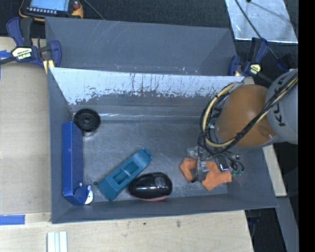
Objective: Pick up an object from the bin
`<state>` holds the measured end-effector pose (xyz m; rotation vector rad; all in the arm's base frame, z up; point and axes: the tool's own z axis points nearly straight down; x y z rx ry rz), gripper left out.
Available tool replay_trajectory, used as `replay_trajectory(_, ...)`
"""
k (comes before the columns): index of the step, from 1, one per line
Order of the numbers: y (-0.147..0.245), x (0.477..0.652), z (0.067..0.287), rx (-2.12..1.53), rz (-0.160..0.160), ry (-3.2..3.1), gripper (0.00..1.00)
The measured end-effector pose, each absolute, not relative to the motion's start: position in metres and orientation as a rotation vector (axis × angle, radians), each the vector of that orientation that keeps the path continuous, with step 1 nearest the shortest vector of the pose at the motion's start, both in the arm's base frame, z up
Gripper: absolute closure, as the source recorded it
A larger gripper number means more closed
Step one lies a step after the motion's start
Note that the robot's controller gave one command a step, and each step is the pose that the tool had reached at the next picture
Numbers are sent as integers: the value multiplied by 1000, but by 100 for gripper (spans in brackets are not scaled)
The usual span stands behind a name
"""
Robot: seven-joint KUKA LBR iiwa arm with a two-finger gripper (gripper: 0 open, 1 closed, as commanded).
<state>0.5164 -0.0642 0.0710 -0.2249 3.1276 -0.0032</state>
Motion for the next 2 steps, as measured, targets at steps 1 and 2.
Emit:
replay_trajectory(1,-56,517,113,-225,2,3139,100)
replay_trajectory(2,-76,513,136,-269,-5,3113,100)
